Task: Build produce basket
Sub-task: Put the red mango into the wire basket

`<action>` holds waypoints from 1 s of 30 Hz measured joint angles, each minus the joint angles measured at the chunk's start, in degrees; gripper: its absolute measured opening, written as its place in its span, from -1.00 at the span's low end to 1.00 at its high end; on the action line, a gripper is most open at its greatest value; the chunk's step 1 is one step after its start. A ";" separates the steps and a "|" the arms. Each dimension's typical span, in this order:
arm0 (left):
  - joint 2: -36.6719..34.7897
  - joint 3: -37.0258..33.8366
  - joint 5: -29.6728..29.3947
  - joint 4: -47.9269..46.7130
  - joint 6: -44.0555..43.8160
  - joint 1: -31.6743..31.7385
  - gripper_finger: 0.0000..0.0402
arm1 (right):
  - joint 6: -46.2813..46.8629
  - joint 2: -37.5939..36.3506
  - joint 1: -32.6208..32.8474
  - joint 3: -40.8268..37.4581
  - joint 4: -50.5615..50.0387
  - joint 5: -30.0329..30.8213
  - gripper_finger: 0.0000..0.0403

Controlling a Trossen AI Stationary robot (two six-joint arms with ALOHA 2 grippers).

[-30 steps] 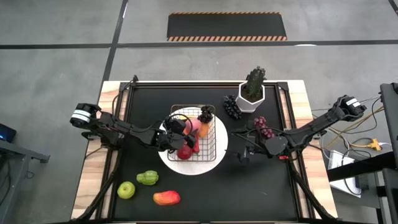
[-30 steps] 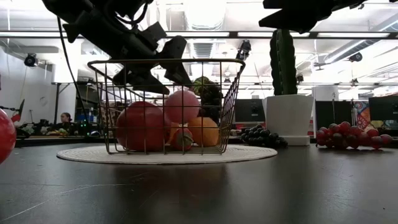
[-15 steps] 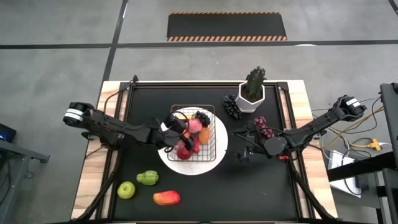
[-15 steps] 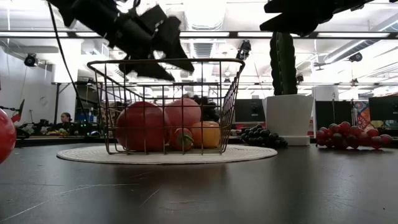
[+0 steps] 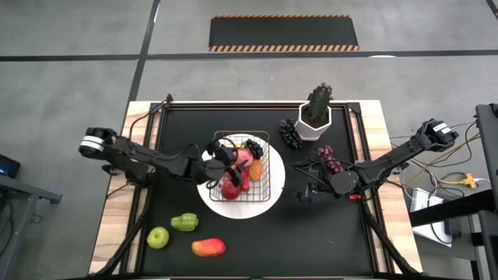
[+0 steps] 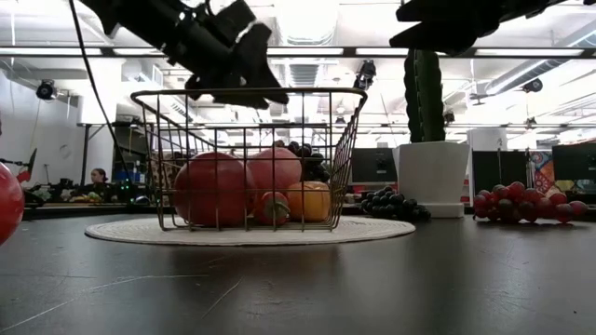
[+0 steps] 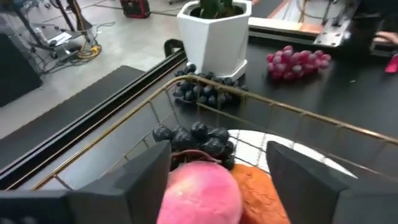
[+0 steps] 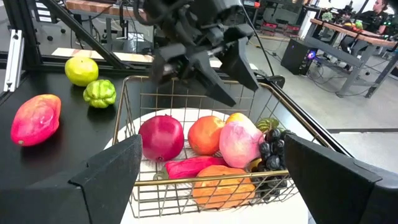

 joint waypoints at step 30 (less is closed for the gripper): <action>-6.45 0.42 17.81 3.28 10.86 1.72 -0.95 | 8.82 -0.07 -2.08 -0.33 -1.94 0.08 0.85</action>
